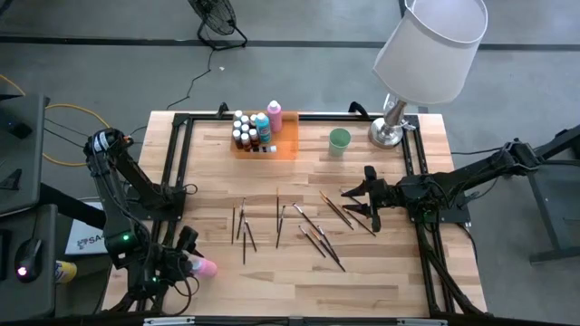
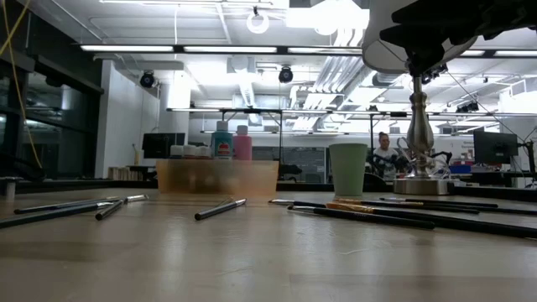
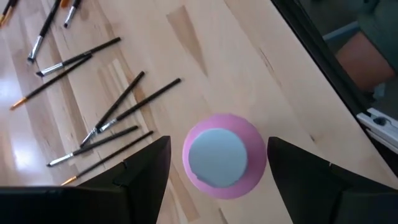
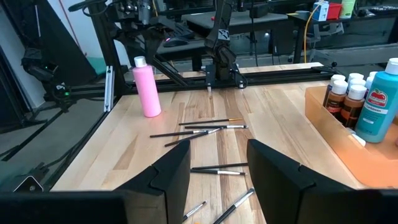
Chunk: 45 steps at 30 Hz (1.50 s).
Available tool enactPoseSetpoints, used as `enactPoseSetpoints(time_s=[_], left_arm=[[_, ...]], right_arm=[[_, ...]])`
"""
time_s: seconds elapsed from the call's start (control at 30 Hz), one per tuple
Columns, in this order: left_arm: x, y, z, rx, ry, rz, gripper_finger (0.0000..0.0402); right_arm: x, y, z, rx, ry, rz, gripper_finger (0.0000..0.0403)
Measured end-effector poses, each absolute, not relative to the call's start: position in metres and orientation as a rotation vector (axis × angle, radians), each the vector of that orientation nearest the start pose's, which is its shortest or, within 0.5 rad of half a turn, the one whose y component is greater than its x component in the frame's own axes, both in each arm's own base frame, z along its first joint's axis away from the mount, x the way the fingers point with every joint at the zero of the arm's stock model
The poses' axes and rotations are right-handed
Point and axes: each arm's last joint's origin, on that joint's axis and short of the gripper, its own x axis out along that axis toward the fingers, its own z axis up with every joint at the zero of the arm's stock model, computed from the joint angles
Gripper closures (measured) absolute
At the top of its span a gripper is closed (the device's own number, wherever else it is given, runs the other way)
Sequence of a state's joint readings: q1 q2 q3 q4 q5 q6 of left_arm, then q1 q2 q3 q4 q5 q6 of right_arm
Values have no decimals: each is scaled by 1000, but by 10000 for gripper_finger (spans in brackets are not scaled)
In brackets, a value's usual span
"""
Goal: Pick & Place Paint Supplies
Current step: Put the large pink paint bottle into the orange bin
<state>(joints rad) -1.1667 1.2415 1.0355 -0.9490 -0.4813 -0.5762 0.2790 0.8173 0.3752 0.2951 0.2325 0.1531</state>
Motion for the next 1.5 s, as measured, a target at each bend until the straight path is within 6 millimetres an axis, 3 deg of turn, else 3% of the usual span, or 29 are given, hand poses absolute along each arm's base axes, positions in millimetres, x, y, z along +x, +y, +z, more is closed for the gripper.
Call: enactPoseSetpoints(time_s=[0.23,0.67,0.93,1.27,1.5], left_arm=[[101,-202,277,302,908,-331,157],[101,-202,277,253,912,-308,281],[104,-200,278,133,868,-177,285],[145,-169,288,30,799,62,285],[192,-123,321,75,751,207,285]], right_arm=[[176,44,231,116,146,36,251],[176,44,231,116,146,36,251],[176,44,231,115,146,36,251],[176,44,231,115,146,35,251],[176,44,231,116,146,36,251]])
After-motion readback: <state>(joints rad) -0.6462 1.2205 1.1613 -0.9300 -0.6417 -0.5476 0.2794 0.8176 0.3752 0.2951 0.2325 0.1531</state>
